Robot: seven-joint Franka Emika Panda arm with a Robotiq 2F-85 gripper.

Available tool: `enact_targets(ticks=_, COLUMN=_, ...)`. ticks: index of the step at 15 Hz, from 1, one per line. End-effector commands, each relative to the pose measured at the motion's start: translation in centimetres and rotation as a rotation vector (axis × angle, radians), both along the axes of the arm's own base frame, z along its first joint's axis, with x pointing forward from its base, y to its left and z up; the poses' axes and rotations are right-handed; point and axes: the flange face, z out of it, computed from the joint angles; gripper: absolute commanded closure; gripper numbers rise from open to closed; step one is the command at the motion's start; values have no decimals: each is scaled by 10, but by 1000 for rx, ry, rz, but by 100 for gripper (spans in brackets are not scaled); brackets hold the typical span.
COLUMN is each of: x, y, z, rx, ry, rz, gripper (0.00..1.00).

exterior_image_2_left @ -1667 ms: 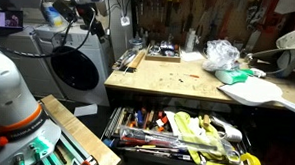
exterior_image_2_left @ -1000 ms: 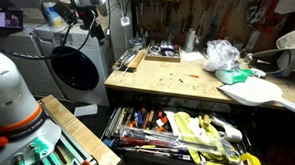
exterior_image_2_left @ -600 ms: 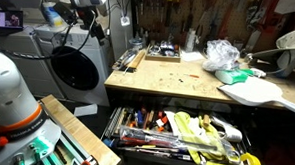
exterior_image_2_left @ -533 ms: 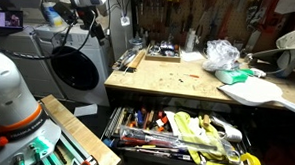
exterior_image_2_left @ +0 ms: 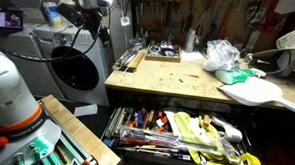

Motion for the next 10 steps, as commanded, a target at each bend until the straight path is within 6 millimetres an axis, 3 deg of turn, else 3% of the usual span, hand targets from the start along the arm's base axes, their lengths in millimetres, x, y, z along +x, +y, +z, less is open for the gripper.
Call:
enact_targets(ticks=1, x=-9, y=-53, z=-16, rx=14, ry=59, rz=128, gripper=0)
enact_targets(ticks=7, x=-28, y=-146, z=-53, rx=42, ry=35, rz=360, gripper=0)
enact_targets(ticks=10, x=-37, y=-182, z=-80, rx=37, ry=19, rz=461, gripper=0)
